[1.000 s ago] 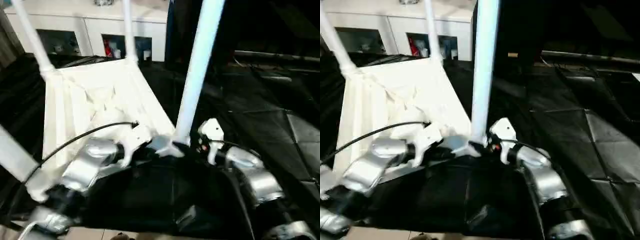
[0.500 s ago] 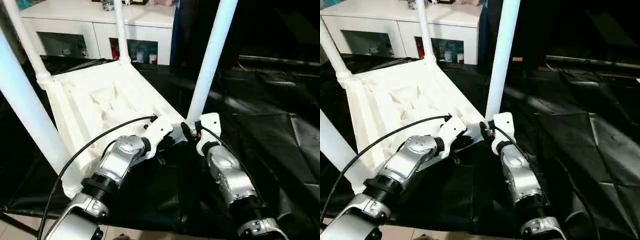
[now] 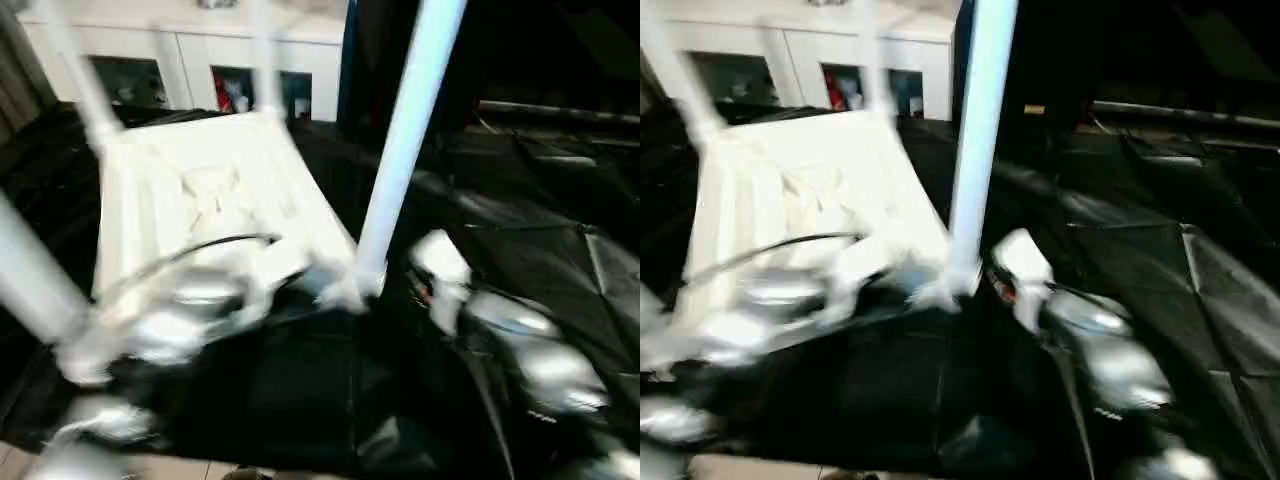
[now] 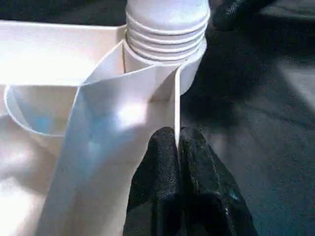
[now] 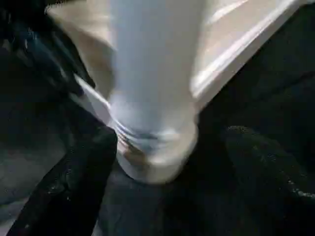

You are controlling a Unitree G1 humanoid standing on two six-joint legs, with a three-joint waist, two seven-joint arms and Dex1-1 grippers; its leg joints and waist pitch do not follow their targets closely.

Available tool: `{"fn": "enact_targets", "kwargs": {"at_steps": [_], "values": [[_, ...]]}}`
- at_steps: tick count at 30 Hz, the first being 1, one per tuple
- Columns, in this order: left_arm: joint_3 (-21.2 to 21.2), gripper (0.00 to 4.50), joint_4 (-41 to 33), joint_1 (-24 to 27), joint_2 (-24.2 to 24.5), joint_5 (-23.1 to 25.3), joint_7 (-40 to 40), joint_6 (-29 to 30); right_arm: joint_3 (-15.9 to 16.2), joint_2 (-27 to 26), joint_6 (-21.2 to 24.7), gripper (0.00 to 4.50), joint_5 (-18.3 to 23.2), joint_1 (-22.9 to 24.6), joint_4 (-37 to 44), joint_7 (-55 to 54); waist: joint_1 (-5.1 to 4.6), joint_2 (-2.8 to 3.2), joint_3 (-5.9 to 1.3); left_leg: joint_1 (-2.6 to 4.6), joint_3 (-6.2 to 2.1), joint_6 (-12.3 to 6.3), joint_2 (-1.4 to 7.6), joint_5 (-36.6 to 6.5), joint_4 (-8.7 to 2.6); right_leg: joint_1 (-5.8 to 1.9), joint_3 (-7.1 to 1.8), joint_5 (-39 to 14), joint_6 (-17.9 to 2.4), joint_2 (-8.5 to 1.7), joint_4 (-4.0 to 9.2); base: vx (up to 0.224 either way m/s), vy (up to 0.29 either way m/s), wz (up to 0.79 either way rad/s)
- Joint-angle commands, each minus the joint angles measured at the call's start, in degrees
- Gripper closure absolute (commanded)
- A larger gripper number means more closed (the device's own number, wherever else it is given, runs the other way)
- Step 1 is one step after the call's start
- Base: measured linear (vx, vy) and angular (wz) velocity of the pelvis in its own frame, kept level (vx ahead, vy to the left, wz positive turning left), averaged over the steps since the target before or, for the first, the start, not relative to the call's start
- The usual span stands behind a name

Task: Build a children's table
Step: Rotate leg to tighten

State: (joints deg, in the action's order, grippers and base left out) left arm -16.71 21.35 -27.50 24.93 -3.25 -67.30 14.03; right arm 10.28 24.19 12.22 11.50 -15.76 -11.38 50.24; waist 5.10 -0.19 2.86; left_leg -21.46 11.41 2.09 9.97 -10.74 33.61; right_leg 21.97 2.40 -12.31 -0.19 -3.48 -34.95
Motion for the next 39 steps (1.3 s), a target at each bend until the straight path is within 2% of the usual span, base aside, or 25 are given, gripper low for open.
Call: {"fn": "enact_targets", "kwargs": {"at_steps": [1,5,6,8,9,14,16,18,21,22,24,27,28,33,35,36,39], "values": [[-3.2,4.50,-0.5,0.6,-0.3,0.0,-3.0,0.3,0.7,0.0,0.3,0.71,0.4,-0.7,1.0,1.4,-0.33,0.20,-3.46,1.20,-1.62,-3.93,3.69,-6.6,-3.60,-1.82,-2.62,0.8,-14.9,-4.70,3.18,0.000,0.000,0.00],[-3.7,4.50,-2.1,1.4,0.9,-0.5,-4.6,0.3,1.5,-0.3,0.0,0.71,-0.2,-1.5,-0.4,1.6,-0.21,0.18,-3.32,1.20,-1.72,-2.63,3.83,-8.8,-3.83,-2.07,-2.65,-2.4,-15.2,-5.06,3.37,0.000,0.000,0.00],[-3.5,4.50,-2.3,1.7,0.9,-0.6,-4.3,0.1,1.9,-0.9,-0.5,0.71,-0.1,-1.9,-1.2,2.2,-0.25,-0.16,-3.21,1.21,-1.66,-2.10,3.79,-10.0,-3.87,-2.08,-2.74,-4.4,-15.0,-5.17,3.59,0.000,0.000,0.00],[-3.3,4.50,-2.3,1.8,1.1,-0.6,-4.1,0.0,2.2,-1.0,-0.6,0.71,0.1,-2.0,-1.1,2.7,-0.13,-0.02,-3.18,1.30,-1.65,-1.81,3.79,-10.3,-3.87,-2.00,-2.79,-5.8,-14.6,-5.22,3.76,0.000,0.000,0.00],[-3.1,4.50,-1.9,1.8,1.1,-0.6,-4.2,-0.1,2.4,-1.3,-0.4,0.71,0.2,-2.3,-1.1,3.1,-0.15,-0.18,-3.18,1.33,-1.65,-1.63,3.82,-10.2,-3.91,-2.01,-2.80,-6.2,-14.3,-5.14,3.75,0.000,0.000,0.00],[-2.8,4.50,0.3,1.3,0.6,-0.1,-4.0,-1.2,2.6,-2.6,-0.7,0.71,0.1,-3.5,-2.4,3.6,-0.11,-0.21,-3.32,1.38,-1.61,-1.85,3.79,-8.7,-3.78,-1.94,-2.80,-4.1,-14.2,-5.10,3.45,0.000,0.000,0.00],[-2.9,4.50,0.8,1.3,0.5,-0.2,-3.8,-1.5,2.5,-2.9,-0.9,0.86,0.3,-3.9,-3.0,3.9,0.01,-0.24,-3.43,1.33,-1.59,-2.21,3.73,-7.7,-3.68,-2.02,-2.75,-2.6,-14.7,-5.09,3.21,0.000,0.000,0.00],[-2.9,4.50,0.6,1.4,0.6,-0.2,-3.5,-1.2,2.7,-2.9,-1.3,1.07,0.1,-4.0,-3.5,4.6,0.04,-0.50,-3.40,1.26,-1.57,-2.38,3.76,-7.6,-3.68,-2.10,-2.74,-2.5,-14.6,-5.11,3.19,0.000,0.000,0.00],[-2.9,4.50,0.2,1.6,0.6,-0.2,-3.4,-1.0,3.0,-2.7,-1.5,1.23,0.0,-3.9,-3.7,5.2,0.06,-0.41,-3.34,1.28,-1.61,-2.24,3.78,-8.1,-3.71,-2.06,-2.75,-4.1,-14.2,-5.20,3.30,0.000,0.000,0.00],[-2.8,4.50,-0.3,1.8,0.7,-0.3,-3.4,-0.7,3.0,-2.7,-1.6,1.37,-0.1,-3.9,-3.8,5.3,0.08,-0.63,-3.30,1.28,-1.60,-2.23,3.76,-8.3,-3.71,-2.08,-2.76,-4.7,-14.1,-5.22,3.36,0.000,0.000,0.00],[-2.7,4.50,-1.0,2.0,0.9,-0.4,-3.4,-0.3,3.0,-2.7,-1.8,1.52,-0.3,-4.1,-4.2,5.5,0.09,-0.62,-3.36,1.28,-1.61,-2.20,3.78,-8.2,-3.68,-2.09,-2.77,-5.0,-14.0,-5.28,3.33,0.000,0.000,0.00],[-2.5,4.50,-1.6,2.0,1.1,-0.5,-3.3,0.2,3.0,-3.0,-2.1,1.61,-0.6,-4.5,-4.9,5.5,-0.02,-0.66,-3.38,1.26,-1.59,-2.52,3.74,-7.4,-3.64,-2.05,-2.72,-3.9,-14.2,-5.13,3.19,0.000,0.000,0.00],[-2.5,4.50,-1.7,2.0,1.1,-0.5,-3.3,0.3,3.0,-3.1,-2.2,1.76,-0.6,-4.5,-5.1,5.5,0.00,-0.63,-3.42,1.26,-1.56,-2.62,3.72,-7.1,-3.60,-2.07,-2.73,-3.5,-14.2,-5.13,3.14,0.000,0.000,0.00],[-1.6,4.50,-0.7,1.7,0.1,-0.2,-0.5,1.4,2.2,-4.8,-2.2,1.81,-0.9,-4.0,-6.5,2.5,-0.02,-0.59,-3.34,1.30,-1.56,-2.61,3.72,-7.5,-3.60,-1.97,-2.74,-4.1,-14.3,-5.16,3.26,0.000,0.000,0.00],[-1.4,4.50,0.7,1.2,-1.7,1.0,3.2,1.2,0.5,-7.0,-2.0,1.81,-1.7,-3.8,-8.7,-3.2,-0.18,-0.73,-3.15,1.28,-1.56,-1.84,3.72,-9.1,-3.75,-1.91,-2.78,-6.5,-14.1,-5.21,3.55,0.000,0.000,0.00],[-1.4,4.50,1.0,1.0,-2.1,1.2,3.9,1.3,0.2,-7.3,-2.0,1.82,-1.9,-3.8,-9.0,-4.2,-0.25,-0.70,-3.03,1.39,-1.62,-0.90,3.63,-10.6,-3.86,-1.80,-2.78,-9.4,-13.7,-5.31,3.94,0.000,0.000,0.00],[-1.5,4.50,3.1,-0.4,-7.6,3.0,11.7,2.4,-2.9,-12.6,-1.3,1.82,-3.3,-3.0,-11.3,-16.6,-0.55,-0.66,-2.67,1.91,-1.95,1.71,3.67,-15.7,-4.36,-1.35,-2.89,-18.7,-11.3,-5.43,4.89,0.000,0.000,0.00]]}}
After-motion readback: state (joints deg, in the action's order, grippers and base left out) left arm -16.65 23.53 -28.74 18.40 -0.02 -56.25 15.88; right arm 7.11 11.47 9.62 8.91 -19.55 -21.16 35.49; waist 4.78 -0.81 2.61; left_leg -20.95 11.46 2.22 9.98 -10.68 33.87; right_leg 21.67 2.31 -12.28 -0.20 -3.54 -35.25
